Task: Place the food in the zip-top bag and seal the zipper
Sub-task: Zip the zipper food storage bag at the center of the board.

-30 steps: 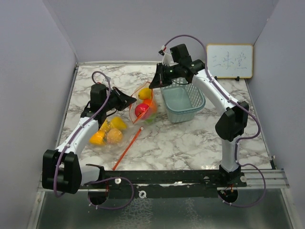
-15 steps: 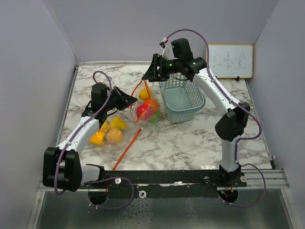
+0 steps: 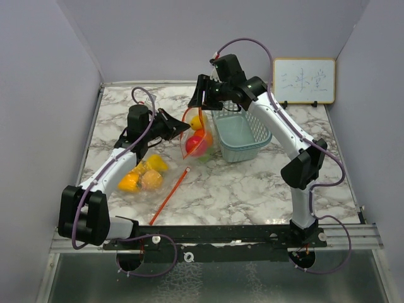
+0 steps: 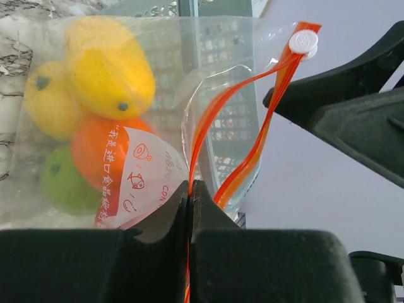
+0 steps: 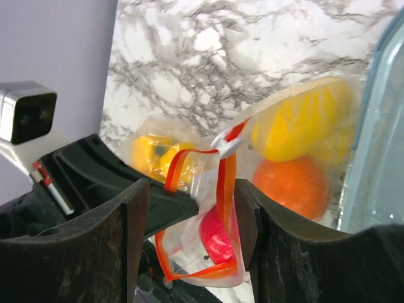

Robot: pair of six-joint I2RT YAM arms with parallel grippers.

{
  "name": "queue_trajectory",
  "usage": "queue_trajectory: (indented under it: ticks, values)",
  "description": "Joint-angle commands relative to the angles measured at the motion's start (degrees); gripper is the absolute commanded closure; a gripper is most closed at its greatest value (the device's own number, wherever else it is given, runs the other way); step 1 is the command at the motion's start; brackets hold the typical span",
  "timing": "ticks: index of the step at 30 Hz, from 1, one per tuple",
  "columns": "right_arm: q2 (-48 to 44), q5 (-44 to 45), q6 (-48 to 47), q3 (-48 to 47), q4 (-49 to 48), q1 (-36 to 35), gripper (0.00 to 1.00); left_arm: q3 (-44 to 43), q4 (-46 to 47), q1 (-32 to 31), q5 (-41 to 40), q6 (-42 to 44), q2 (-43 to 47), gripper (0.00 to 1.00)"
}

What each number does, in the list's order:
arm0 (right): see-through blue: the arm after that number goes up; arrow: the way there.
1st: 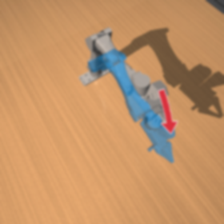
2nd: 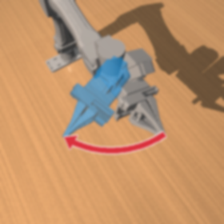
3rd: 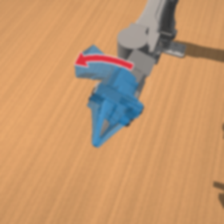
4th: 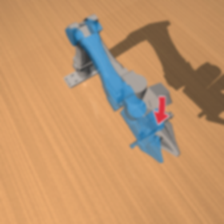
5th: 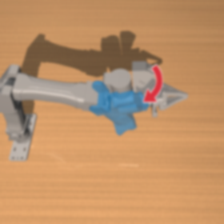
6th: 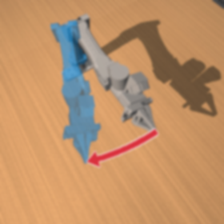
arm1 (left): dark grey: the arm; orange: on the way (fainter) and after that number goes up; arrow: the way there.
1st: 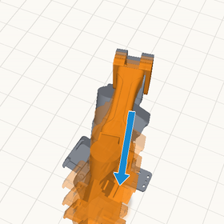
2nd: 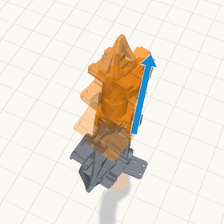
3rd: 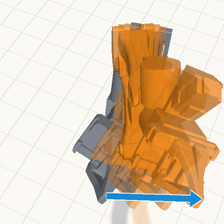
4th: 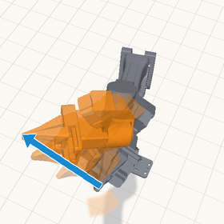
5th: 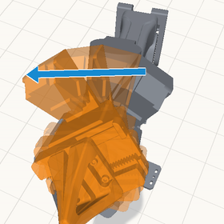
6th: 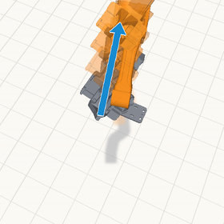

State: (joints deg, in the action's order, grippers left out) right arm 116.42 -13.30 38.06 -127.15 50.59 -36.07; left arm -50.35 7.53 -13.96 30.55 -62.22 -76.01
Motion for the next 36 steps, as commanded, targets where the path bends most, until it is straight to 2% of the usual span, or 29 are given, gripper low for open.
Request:
queue_trajectory:
  ticks: [1, 6, 14, 16, 18, 19, 25, 31, 34, 36]
  values:
    - [0.93, 10.07, 1.1, -1.41, 1.91, -0.37, 0.44, -1.77, 2.53, -0.68, 1.87, -0.27, -0.54, 1.0]
    - [1.02, 16.35, 0.94, 1.15, 0.78, -0.42, 0.45, -2.2, 2.38, -0.76, 2.3, 0.29, -0.46, 1.0]
    - [5.72, 15.02, 2.23, -4.82, 1.45, -0.48, 0.47, -2.02, 2.4, -0.76, 3.33, 0.7, -0.53, 1.0]
    - [5.39, 14.43, 2.45, -3.54, 0.88, -0.51, 0.56, -2.09, 2.46, -0.78, 3.51, 0.78, -0.63, 1.0]
    - [4.48, 13.97, 2.74, -1.82, 0.08, -0.61, 0.82, -2.0, 2.4, -0.81, 3.79, 0.75, -0.61, 1.0]
    - [3.78, 13.92, 2.75, -0.77, -0.44, -0.63, 0.87, -2.07, 2.3, -0.81, 3.82, 0.82, -0.59, 1.0]
    - [0.34, 14.48, -0.94, 0.34, -2.38, -0.62, 0.95, -6.74, -1.96, -0.55, 3.74, 4.02, -0.54, 0.99]
    - [-0.18, 9.08, -9.73, -5.75, -5.87, -0.19, 0.97, -17.22, -13.17, 0.24, 5.29, 17.01, 1.37, 0.47]
    - [0.58, 3.06, -13.12, -10.04, -6.09, 0.7, 0.97, -21.26, -18.61, 0.42, 4.1, 26.25, 3.93, 0.05]
    - [0.73, -3.32, -14.42, -11.3, -6.83, 1.77, 0.98, -22.38, -21.11, 0.42, 2.64, 33.02, 6.1, 0.01]
